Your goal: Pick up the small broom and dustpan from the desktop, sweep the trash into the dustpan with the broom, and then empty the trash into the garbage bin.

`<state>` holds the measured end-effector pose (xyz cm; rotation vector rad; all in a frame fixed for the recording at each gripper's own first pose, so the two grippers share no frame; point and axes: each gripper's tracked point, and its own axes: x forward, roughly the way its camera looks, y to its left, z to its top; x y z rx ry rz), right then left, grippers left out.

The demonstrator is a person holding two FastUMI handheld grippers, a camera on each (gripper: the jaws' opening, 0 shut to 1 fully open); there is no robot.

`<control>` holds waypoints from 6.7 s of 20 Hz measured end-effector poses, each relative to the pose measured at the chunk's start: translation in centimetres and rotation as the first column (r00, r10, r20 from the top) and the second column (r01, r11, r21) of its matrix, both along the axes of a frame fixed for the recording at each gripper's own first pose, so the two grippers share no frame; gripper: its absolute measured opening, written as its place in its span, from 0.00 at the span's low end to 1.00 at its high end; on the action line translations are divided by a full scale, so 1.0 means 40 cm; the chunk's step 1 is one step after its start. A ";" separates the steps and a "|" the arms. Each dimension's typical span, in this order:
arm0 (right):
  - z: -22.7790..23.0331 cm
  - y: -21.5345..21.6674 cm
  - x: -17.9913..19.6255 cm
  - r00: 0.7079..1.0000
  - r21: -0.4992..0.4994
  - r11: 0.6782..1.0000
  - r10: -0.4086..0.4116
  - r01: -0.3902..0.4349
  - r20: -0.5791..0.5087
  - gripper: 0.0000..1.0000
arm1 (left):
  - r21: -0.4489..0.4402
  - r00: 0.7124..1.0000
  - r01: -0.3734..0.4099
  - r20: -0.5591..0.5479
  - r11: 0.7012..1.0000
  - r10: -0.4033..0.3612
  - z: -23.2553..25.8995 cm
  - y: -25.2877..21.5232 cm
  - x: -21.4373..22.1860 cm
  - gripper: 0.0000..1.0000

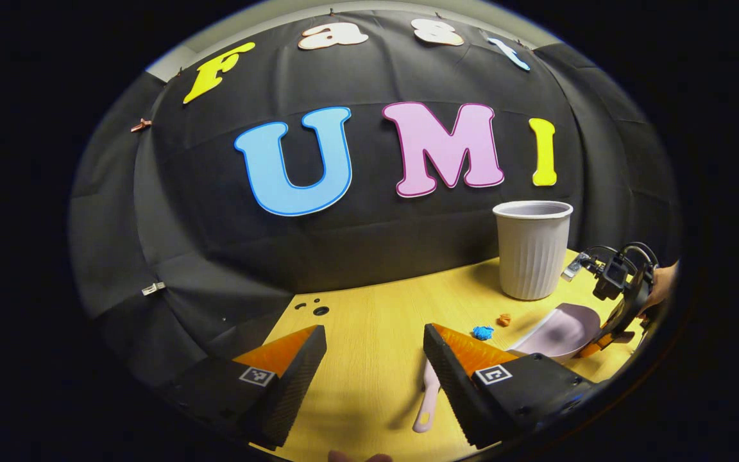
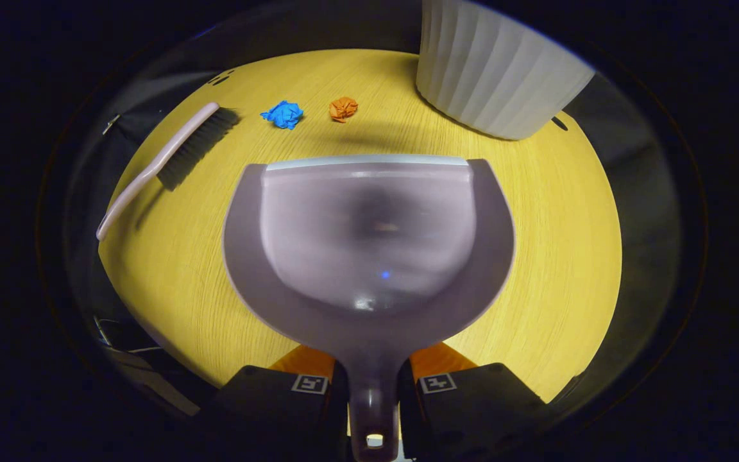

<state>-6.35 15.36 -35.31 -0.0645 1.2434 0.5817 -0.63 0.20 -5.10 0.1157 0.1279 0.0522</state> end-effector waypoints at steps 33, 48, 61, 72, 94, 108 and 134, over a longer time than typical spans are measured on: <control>0.094 -0.252 -0.153 0.998 0.045 0.999 -0.017 0.014 0.061 0.37 | 0.005 0.652 0.204 -0.746 0.979 -0.133 -0.529 -0.182 0.262 0.32; 0.079 -0.205 -0.152 0.973 -0.065 0.972 0.221 -0.225 -0.062 0.38 | 0.123 0.625 0.503 -0.736 0.855 -0.262 -0.489 -0.349 0.492 0.30; 0.079 -0.210 -0.146 0.964 -0.079 0.962 0.258 -0.262 -0.063 0.32 | -0.185 0.364 0.721 -0.720 0.668 -0.591 -0.476 -0.601 0.334 0.29; 0.053 -0.180 -0.103 0.977 -0.037 0.978 0.202 -0.205 -0.066 0.37 | -0.515 0.143 0.658 -0.631 0.550 -0.762 -0.404 -0.719 0.157 0.29; 0.399 -0.387 0.062 0.972 -0.003 0.974 -0.226 0.226 0.068 0.32 | -0.222 0.640 0.370 -0.643 0.902 -0.421 -0.388 -0.227 0.178 0.29; 0.652 -0.535 0.463 0.933 -0.137 0.948 -0.245 0.288 0.263 0.36 | -0.275 0.607 0.388 -0.642 0.880 -0.469 -0.461 -0.112 0.060 0.29; 0.697 -0.499 0.829 0.909 -0.743 0.606 0.417 -0.286 -0.009 0.31 | -0.315 0.642 0.273 -0.644 0.909 -0.416 -0.503 0.014 0.096 0.29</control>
